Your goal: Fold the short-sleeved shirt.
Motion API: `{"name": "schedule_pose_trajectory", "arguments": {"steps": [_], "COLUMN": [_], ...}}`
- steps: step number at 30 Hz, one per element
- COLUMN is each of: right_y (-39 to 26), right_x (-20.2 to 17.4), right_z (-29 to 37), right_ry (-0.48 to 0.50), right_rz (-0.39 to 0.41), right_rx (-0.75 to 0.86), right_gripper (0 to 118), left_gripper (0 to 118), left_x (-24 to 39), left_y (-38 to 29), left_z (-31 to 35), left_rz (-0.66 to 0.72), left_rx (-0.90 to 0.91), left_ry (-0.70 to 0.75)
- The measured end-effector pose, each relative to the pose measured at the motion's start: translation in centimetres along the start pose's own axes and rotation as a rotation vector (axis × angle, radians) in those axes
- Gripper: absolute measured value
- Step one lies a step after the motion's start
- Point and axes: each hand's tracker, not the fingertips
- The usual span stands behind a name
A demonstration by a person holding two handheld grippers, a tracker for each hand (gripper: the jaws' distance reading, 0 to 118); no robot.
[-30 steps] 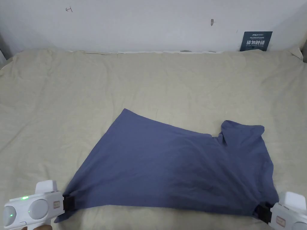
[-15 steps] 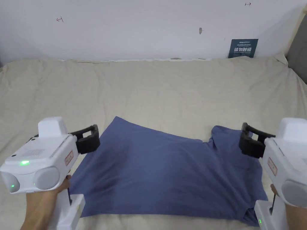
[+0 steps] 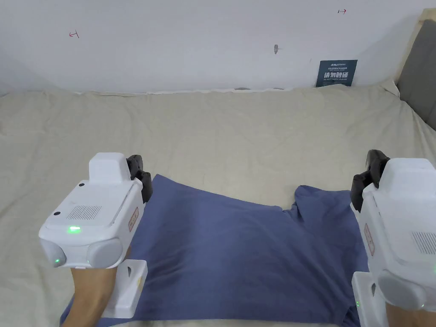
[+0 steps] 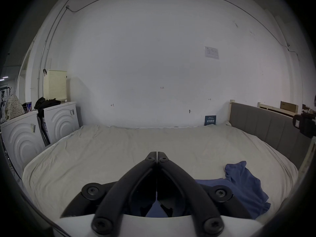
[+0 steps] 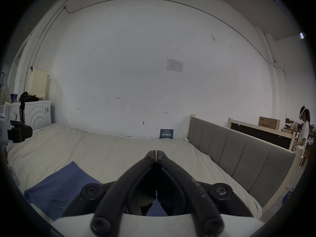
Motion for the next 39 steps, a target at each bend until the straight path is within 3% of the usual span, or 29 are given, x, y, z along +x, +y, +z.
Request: {"name": "schedule_pose_trajectory", "arguments": {"steps": [7, 17, 18, 19, 21, 22, 27, 28, 30, 35, 39], "right_y": [-0.5, -2.4, -2.8, -3.1, -3.9, -4.3, -6.4, -6.8, -7.8, -9.5, -10.7], "right_x": [0.5, 0.5, 0.5, 0.5, 0.5, 0.4, 0.5, 0.5, 0.6, 1.5, 3.3], "right_z": [-3.0, -10.4, -11.2, -11.9, -13.3, -13.8, -16.1, -16.5, -16.8, -17.3, -18.3], "right_ry": [0.003, -0.006, -0.01, -0.014, -0.024, -0.029, -0.053, -0.055, -0.061, -0.058, -0.085], "right_rz": [-0.003, 0.001, 0.0, -0.001, 0.001, 0.003, 0.003, 0.003, 0.001, -0.032, -0.115], "right_rx": [-0.029, -0.105, -0.117, -0.129, -0.153, -0.163, -0.223, -0.234, -0.262, -0.351, -0.448], "right_gripper": [1, 1, 1, 1, 1, 1, 1, 1, 1, 1, 4], "left_gripper": [0, 3, 17, 41, 101, 110, 102, 98, 73, 60, 2], "left_x": [-0.8, -2.9, -3.1, -3.2, -3.6, -3.7, -4.3, -4.4, -4.5, -4.0, -3.8], "left_y": [1.4, -0.9, -1.7, -2.5, -4.6, -5.5, -10.5, -11.4, -13.0, -12.8, -12.3], "left_z": [-8.4, -25.7, -27.4, -28.5, -30.9, -31.7, -35.2, -35.7, -36.3, -35.4, -34.8], "left_rz": [0.0, 0.016, 0.018, 0.016, 0.012, 0.0, -0.049, -0.047, -0.049, -0.042, -0.085], "left_rx": [-0.155, -0.465, -0.498, -0.538, -0.596, -0.62, -0.748, -0.774, -0.823, -0.772, -0.756], "left_ry": [-0.08, -0.146, -0.13, -0.132, -0.154, -0.165, -0.093, -0.085, -0.076, -0.089, -0.109]}}
